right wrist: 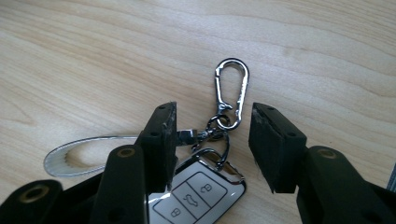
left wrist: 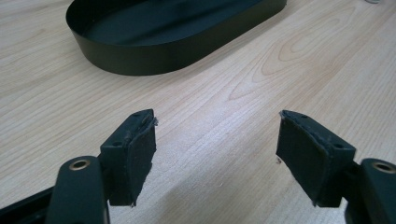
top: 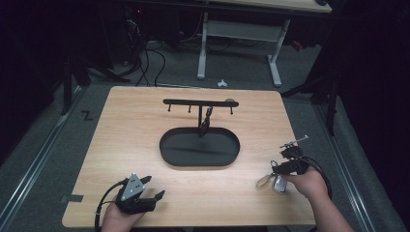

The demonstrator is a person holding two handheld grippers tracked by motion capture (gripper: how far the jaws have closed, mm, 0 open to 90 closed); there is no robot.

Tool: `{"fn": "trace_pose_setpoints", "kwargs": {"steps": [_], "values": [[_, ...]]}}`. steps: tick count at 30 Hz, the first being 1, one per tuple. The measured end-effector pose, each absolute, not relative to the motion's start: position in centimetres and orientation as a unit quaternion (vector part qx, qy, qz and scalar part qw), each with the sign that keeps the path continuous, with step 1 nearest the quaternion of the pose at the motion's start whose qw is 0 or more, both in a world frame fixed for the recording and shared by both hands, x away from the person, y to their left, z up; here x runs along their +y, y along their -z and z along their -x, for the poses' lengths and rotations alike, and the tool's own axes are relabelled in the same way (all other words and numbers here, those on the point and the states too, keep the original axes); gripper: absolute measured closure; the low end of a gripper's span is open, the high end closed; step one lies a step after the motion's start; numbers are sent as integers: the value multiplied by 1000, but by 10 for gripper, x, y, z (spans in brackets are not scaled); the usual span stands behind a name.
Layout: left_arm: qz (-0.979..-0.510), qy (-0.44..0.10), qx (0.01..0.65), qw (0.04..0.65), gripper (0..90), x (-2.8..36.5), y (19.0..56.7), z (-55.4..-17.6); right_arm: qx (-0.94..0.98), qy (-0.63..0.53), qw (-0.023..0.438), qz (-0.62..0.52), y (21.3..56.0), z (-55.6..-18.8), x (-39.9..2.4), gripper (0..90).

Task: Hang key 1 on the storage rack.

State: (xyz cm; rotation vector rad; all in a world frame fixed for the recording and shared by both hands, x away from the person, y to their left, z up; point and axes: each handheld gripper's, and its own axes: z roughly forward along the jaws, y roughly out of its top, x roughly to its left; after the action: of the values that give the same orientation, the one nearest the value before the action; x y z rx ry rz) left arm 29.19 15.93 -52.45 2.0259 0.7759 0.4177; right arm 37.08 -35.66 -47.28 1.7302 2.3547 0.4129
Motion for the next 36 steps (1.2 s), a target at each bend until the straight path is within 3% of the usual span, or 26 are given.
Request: {"fn": "trace_pose_setpoints", "kwargs": {"steps": [11,24,29,36], "values": [[-822,-166,313,447,292,159,525,-292,784,-129,70,-603,478,-385,-363,619],[-822,-165,312,447,292,159,525,-292,776,-114,41,-619,488,-400,-364,605],[-824,-164,310,446,292,158,526,-292,789,-106,50,-604,489,-399,-358,703],[-823,-163,310,447,295,158,525,-292,808,-92,40,-581,487,-398,-352,747]]}}
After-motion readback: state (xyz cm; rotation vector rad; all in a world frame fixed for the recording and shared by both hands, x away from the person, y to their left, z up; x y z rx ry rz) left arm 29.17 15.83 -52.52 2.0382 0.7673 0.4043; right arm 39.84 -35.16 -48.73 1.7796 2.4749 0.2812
